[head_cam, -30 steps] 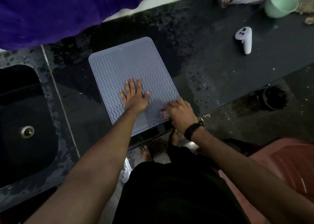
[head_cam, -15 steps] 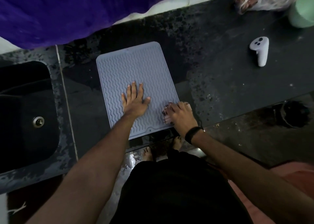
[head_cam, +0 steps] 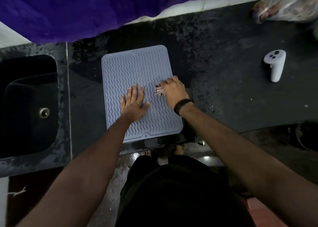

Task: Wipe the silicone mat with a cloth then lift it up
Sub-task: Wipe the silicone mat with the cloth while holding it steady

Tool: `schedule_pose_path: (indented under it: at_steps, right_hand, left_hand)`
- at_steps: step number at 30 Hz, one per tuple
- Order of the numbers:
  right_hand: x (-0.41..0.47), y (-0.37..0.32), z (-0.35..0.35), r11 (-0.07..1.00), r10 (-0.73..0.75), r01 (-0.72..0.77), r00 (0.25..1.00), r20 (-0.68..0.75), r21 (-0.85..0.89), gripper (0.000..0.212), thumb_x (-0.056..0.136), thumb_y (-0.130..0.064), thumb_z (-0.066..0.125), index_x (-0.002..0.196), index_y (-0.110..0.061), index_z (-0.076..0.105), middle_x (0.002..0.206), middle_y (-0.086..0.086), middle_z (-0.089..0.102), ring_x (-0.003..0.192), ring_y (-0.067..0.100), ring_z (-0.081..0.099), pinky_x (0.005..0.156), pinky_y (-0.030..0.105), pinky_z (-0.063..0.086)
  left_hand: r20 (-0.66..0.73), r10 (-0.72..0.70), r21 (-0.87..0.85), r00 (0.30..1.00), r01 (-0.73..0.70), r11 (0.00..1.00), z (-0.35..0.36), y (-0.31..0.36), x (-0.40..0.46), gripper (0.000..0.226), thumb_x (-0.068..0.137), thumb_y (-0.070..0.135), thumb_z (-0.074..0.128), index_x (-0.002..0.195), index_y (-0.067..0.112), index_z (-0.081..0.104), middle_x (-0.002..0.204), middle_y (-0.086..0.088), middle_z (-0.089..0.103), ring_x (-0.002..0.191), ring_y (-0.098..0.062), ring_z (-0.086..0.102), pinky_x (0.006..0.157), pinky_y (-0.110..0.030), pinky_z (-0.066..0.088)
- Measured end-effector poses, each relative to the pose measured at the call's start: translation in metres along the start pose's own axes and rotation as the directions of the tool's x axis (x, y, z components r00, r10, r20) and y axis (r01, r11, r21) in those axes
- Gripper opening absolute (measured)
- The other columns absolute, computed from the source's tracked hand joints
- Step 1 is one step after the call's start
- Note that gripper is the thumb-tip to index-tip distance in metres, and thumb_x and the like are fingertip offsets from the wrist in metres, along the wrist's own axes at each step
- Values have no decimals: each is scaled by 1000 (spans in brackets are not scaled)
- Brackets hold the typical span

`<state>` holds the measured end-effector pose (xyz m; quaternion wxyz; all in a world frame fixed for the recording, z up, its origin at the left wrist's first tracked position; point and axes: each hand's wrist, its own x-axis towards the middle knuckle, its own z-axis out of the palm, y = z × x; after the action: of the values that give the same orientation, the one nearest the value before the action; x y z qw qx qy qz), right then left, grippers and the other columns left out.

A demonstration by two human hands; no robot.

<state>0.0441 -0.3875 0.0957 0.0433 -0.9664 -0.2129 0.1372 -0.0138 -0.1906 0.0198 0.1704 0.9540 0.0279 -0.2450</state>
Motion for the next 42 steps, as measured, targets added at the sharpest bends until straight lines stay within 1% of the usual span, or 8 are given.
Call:
schedule_pose_path:
  at_steps: [7, 13, 16, 22, 27, 36, 39, 42]
  right_hand:
    - [-46, 0, 27, 999, -31, 31, 999, 20, -42, 48, 85, -10, 56, 133, -11, 51, 145, 11, 43, 128, 33, 36, 105, 45, 30]
    - [-101, -8, 29, 997, 10, -1, 994, 111, -79, 40, 89, -15, 49, 129, -17, 54, 141, 4, 48, 123, 28, 39, 101, 39, 34]
    - [-89, -12, 16, 995, 59, -49, 992, 116, -84, 37, 87, -17, 54, 123, -18, 60, 127, 2, 58, 120, 25, 43, 99, 37, 39]
    - [-7, -41, -7, 995, 54, -42, 991, -125, 92, 45, 82, -8, 61, 127, -12, 57, 123, 8, 60, 119, 28, 44, 100, 39, 42]
    - [21, -51, 10, 1000, 17, -17, 1000, -2, 0, 48, 91, -4, 51, 138, -9, 47, 144, 11, 45, 132, 30, 35, 110, 38, 33]
    - [-52, -41, 40, 999, -12, 12, 1000, -4, -41, 45, 86, -11, 51, 130, -19, 56, 134, 0, 54, 126, 25, 39, 107, 38, 31]
    - [-46, -43, 33, 999, 1, 0, 1000, 17, -35, 47, 86, -14, 56, 132, -22, 55, 137, -1, 53, 126, 25, 39, 107, 38, 32]
    - [-39, -46, 26, 998, 20, -17, 999, 49, -60, 44, 89, -19, 57, 133, -19, 54, 140, 0, 51, 127, 26, 39, 107, 38, 33]
  left_hand:
    - [-11, 16, -20, 1000, -16, 1000, -1, -1, 0, 73, 106, 61, 28, 161, 38, -14, 166, 4, -31, 151, -17, -32, 120, -48, -21]
    - [-8, 17, -29, 1000, -17, 999, -1, 0, 0, 74, 105, 62, 26, 161, 37, -15, 166, 4, -30, 152, -18, -31, 120, -49, -22]
    - [-10, 12, -12, 1000, -12, 1000, 0, -1, -1, 73, 105, 62, 25, 160, 36, -16, 166, 3, -31, 152, -19, -30, 119, -48, -22]
    - [-20, -1, 11, 1000, 1, 1000, 2, 0, 3, 68, 108, 55, 20, 162, 32, -14, 167, 2, -28, 153, -18, -27, 122, -49, -19]
    - [-19, -10, -17, 1000, 10, 1000, 3, 0, 6, 65, 110, 44, 20, 161, 27, -17, 167, 3, -28, 153, -18, -27, 121, -49, -18]
    - [0, 22, -56, 1000, -22, 998, -2, -2, 3, 63, 111, 43, 17, 161, 28, -18, 166, 3, -30, 153, -18, -27, 120, -48, -20]
    - [-37, 59, -71, 998, -62, 996, -7, -2, -2, 61, 112, 42, 18, 163, 26, -10, 169, 1, -22, 156, -19, -20, 123, -49, -15]
    - [-163, 118, -30, 980, -125, 992, -13, -7, -4, 66, 110, 45, 33, 165, 22, 4, 172, -3, -3, 158, -21, -4, 126, -48, -6]
